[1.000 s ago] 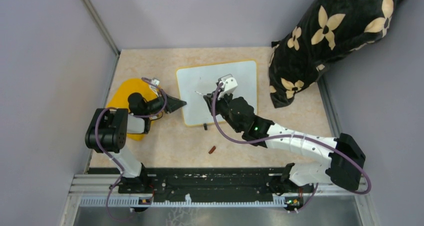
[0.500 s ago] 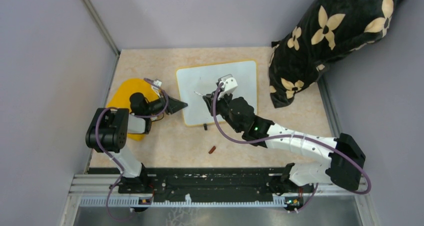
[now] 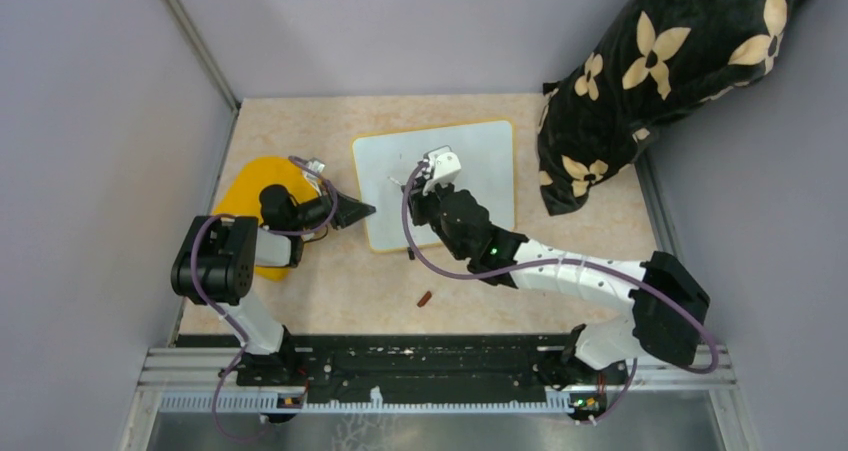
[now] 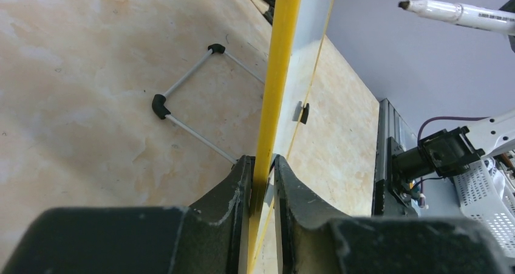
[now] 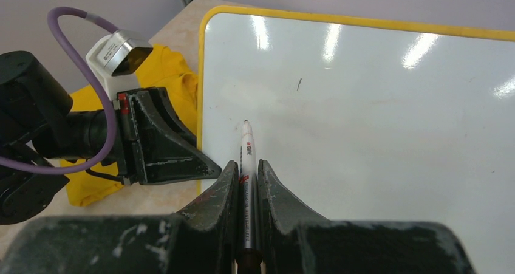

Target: Write a sentence on the whiteboard

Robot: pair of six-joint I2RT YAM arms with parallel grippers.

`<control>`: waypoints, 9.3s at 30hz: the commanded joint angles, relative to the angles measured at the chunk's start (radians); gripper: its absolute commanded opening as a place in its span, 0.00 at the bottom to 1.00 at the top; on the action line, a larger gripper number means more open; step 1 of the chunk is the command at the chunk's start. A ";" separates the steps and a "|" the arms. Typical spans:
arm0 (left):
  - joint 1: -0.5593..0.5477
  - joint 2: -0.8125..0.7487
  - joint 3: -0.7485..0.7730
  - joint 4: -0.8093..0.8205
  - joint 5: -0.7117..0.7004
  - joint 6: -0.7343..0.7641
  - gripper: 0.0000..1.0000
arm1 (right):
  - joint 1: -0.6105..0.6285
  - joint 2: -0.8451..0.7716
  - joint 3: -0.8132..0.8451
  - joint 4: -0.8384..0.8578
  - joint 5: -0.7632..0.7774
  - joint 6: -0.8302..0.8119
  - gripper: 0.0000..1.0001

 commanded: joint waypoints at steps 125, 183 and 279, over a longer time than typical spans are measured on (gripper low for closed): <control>-0.010 -0.028 0.000 -0.074 -0.012 0.074 0.05 | -0.108 0.093 0.003 0.041 -0.080 0.173 0.00; -0.018 -0.035 0.010 -0.121 -0.013 0.103 0.04 | -0.127 0.067 0.100 -0.002 -0.056 0.078 0.00; -0.040 -0.042 0.010 -0.149 -0.027 0.132 0.00 | -0.145 0.089 0.109 -0.044 -0.097 0.056 0.00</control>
